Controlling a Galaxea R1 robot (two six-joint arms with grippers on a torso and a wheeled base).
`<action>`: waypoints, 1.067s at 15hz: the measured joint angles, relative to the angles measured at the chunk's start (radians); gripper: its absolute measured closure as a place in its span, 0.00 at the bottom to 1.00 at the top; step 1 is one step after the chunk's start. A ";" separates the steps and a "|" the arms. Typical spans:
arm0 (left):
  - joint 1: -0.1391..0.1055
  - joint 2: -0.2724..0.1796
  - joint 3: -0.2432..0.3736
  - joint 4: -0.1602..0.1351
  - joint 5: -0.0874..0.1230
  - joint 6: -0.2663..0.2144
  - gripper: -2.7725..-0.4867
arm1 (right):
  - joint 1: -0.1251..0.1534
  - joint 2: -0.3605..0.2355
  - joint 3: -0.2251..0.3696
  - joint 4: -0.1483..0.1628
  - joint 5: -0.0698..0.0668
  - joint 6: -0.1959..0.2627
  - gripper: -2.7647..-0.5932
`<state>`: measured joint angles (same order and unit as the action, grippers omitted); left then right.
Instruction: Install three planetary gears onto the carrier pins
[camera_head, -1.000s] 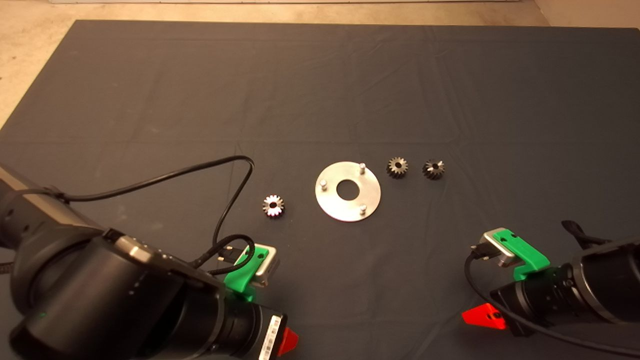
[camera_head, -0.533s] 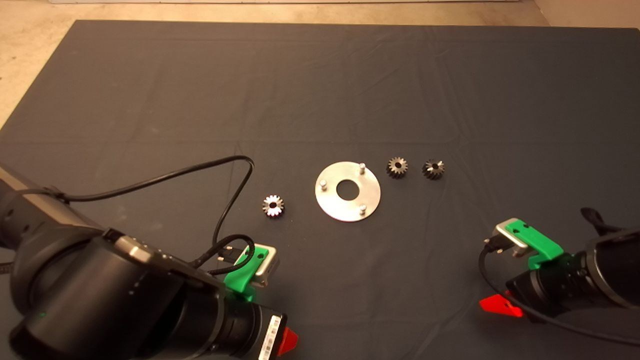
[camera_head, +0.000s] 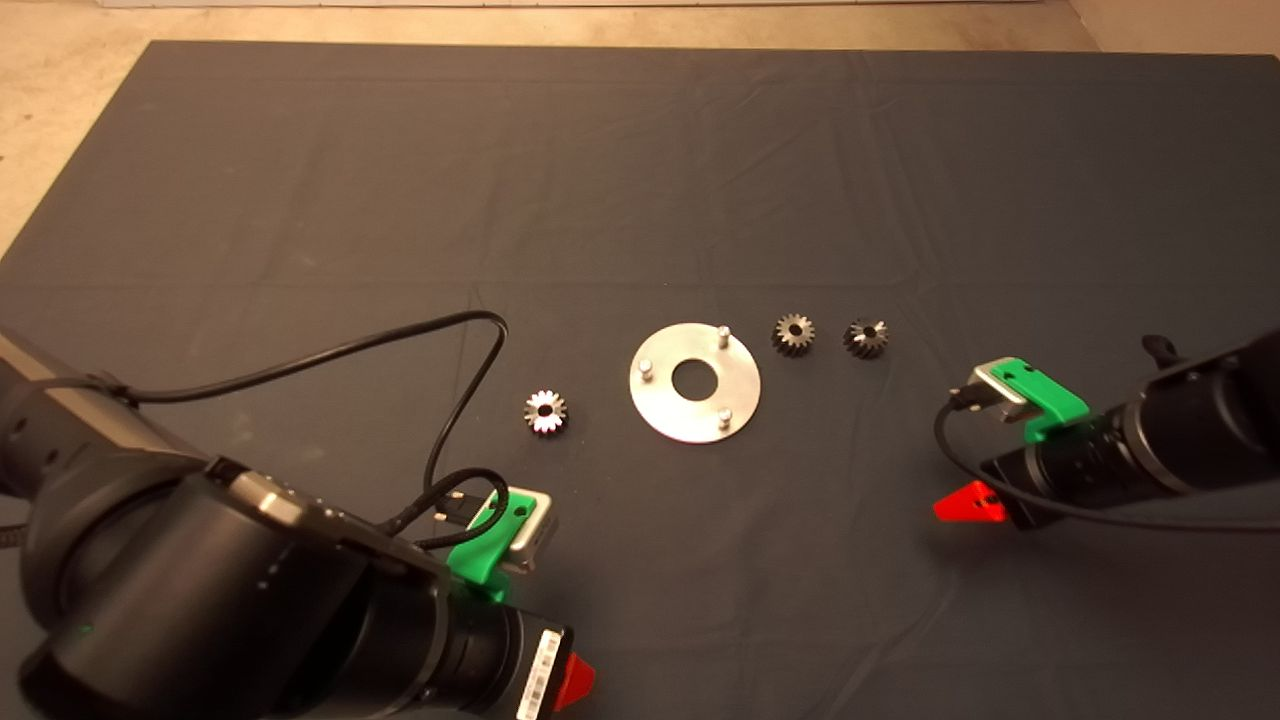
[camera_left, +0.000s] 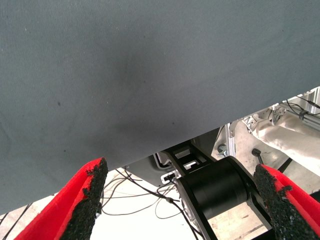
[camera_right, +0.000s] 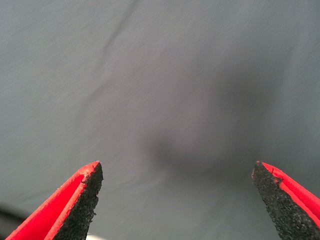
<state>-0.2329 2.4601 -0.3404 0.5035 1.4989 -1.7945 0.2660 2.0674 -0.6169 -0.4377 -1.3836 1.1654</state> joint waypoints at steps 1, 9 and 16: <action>0.000 0.000 0.000 0.000 0.000 0.000 0.31 | 0.000 0.023 -0.038 0.000 0.004 -0.028 0.25; 0.001 -0.003 0.000 0.000 0.001 0.000 0.31 | 0.000 0.162 -0.322 0.001 0.023 -0.176 0.25; 0.001 -0.001 0.000 -0.001 0.001 0.000 0.31 | 0.006 0.208 -0.409 0.020 0.123 -0.219 0.25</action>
<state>-0.2323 2.4587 -0.3404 0.5028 1.5000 -1.7945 0.2721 2.2755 -1.0261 -0.4174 -1.2609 0.9466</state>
